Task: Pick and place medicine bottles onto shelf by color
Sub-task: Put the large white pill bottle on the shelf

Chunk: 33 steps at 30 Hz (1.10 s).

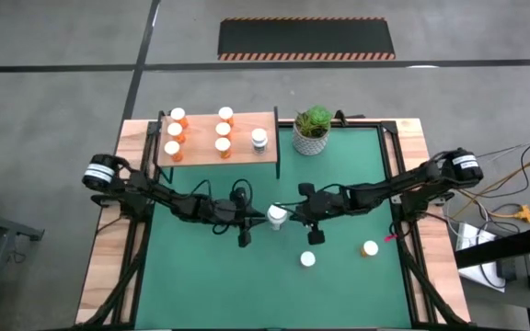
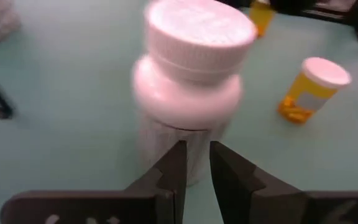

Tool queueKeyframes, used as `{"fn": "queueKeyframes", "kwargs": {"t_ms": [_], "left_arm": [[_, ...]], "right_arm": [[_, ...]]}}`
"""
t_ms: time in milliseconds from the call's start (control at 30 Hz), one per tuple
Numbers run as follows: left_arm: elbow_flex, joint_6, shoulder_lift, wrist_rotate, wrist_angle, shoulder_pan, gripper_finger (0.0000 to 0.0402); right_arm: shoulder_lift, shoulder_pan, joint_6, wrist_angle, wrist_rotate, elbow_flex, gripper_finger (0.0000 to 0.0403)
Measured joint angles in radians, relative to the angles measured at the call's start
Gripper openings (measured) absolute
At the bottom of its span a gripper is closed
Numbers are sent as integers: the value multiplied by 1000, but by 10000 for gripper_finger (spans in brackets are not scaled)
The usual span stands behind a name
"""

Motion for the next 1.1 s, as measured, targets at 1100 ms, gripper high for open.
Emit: {"fn": "queueKeyframes", "kwargs": {"t_ms": [1100], "left_arm": [[2,-14,-3,-43,20,-26,54]], "right_arm": [[40,72,-7,59,76,-1,11]]}}
